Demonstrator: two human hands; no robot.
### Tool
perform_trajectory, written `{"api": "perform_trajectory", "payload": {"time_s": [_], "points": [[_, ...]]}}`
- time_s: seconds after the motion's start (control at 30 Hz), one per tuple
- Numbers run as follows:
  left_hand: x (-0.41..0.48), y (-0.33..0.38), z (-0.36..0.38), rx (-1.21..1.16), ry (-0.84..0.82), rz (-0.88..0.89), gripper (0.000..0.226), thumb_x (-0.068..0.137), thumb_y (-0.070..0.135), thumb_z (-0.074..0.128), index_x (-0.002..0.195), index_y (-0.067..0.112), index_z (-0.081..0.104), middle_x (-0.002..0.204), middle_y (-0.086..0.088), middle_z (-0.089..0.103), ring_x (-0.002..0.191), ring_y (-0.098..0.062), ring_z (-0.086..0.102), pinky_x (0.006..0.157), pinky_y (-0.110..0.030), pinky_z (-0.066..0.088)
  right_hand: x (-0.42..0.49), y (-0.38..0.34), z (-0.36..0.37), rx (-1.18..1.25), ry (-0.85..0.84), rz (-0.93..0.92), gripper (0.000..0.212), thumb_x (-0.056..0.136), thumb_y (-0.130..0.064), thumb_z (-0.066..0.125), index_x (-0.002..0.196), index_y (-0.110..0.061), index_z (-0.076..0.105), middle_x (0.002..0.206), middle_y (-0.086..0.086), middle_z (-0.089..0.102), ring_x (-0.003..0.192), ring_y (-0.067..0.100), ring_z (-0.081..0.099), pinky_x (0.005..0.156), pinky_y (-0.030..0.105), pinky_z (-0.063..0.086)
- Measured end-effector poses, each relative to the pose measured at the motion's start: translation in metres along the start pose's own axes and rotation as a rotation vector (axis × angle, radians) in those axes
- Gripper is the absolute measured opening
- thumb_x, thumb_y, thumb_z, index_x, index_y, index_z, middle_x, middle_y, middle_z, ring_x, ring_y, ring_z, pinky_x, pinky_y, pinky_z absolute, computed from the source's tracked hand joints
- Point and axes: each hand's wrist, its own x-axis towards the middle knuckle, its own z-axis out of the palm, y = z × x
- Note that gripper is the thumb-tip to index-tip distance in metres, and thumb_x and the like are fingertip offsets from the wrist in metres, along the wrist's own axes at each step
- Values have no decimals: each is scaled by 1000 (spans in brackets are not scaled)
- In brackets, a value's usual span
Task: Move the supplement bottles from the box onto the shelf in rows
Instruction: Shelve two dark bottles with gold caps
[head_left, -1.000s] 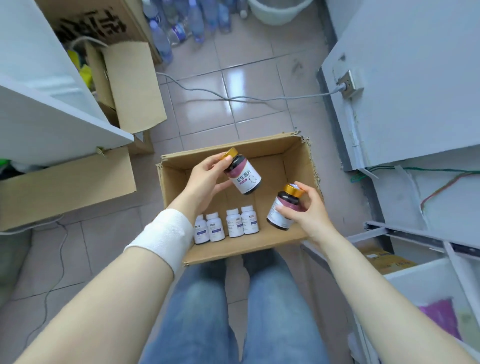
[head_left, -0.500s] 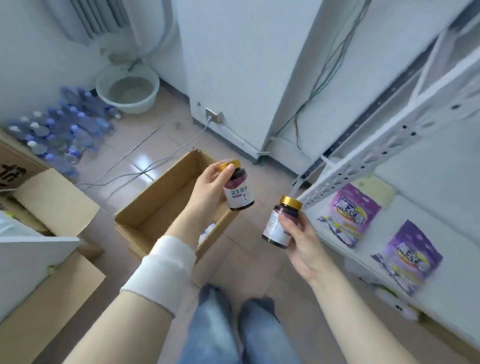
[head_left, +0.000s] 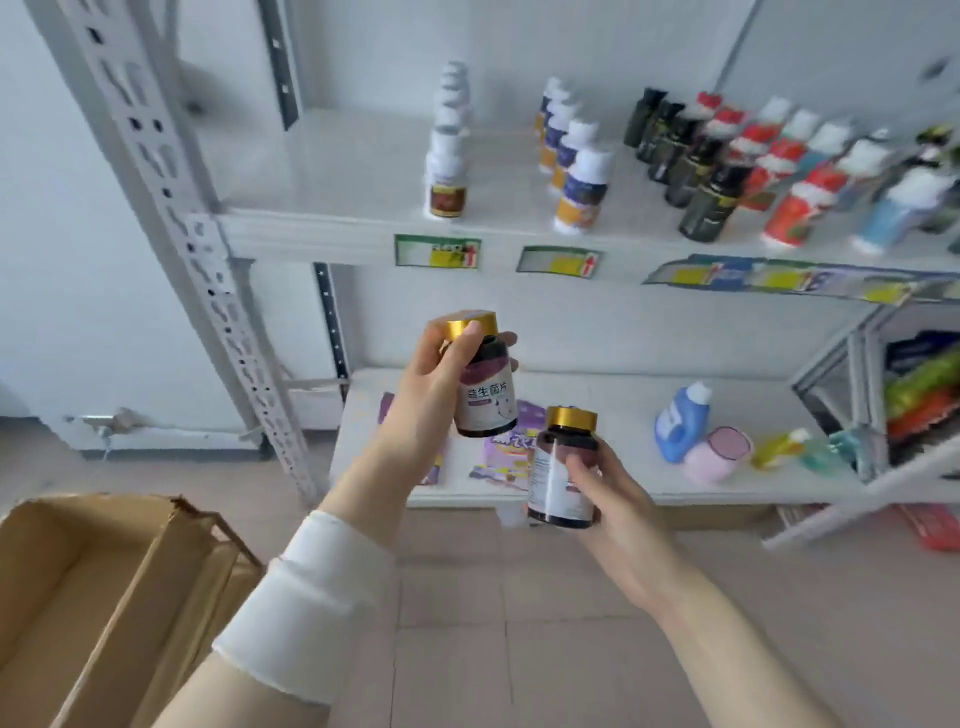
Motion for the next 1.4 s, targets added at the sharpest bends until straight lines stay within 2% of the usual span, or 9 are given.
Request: {"api": "perform_trajectory", "payload": {"time_s": [0.07,0.2,0.4,0.63,0.77,0.9,1.07,1.23,1.4], "points": [[3,-3,63,16,-77,-4,12,98,22,42,97,18,54,90,1,71,75,-12,70,73,-28,55,-22,-30,-51,-19,15,-46,91,41,-60,85,119,-23,57,108,-6,70,105,11,65,89,34,52],[17,-2,168,63,-210,-4,12,97,24,44,97,17,54,88,0,70,71,-10,69,72,-28,55,-53,-80,-126,-69,105,-161,72,47,-62,82,110,-30,66,116,-3,68,117,17,59,105,51,40],[57,-6,294,119,-400,-25,16,93,33,50,102,23,58,95,2,70,87,-13,68,88,-35,52,-67,-148,-224,-56,202,-275,63,44,-59,84,99,-30,73,111,2,70,107,16,64,89,30,51],[141,-9,425,160,-527,48,18,89,38,55,99,23,61,100,2,72,98,-17,67,92,-42,51,-29,-244,-342,-201,378,-369,77,41,-55,85,108,-22,65,114,2,70,107,15,65,94,34,48],[198,-7,495,171,-564,118,19,92,34,54,104,20,60,109,-3,69,99,-15,65,97,-39,49,-1,-302,-405,-278,439,-422,78,37,-56,86,106,-24,65,108,0,72,107,16,65,94,35,47],[249,-16,560,258,-604,169,34,91,37,55,117,16,54,112,-6,66,104,-18,64,92,-35,51,20,-350,-457,-301,492,-461,42,63,-27,68,104,-28,62,101,-4,72,98,11,67,94,32,48],[299,-33,631,382,-664,185,30,92,37,54,114,16,54,99,1,64,87,-9,62,69,-18,49,42,-389,-522,-352,500,-464,61,56,-41,77,113,-30,60,110,-4,69,99,9,67,95,31,47],[350,-56,696,533,-643,193,39,91,40,55,123,19,52,118,-6,64,107,-20,62,92,-31,48,70,-439,-595,-376,443,-445,49,71,-15,67,117,-24,56,111,-1,67,102,10,65,83,25,49],[388,-84,744,659,-534,181,28,89,36,60,115,25,57,118,-6,62,108,-21,60,84,-26,49,122,-477,-671,-517,358,-368,46,79,-6,68,122,-16,55,117,6,64,110,20,61,94,36,50]]}}
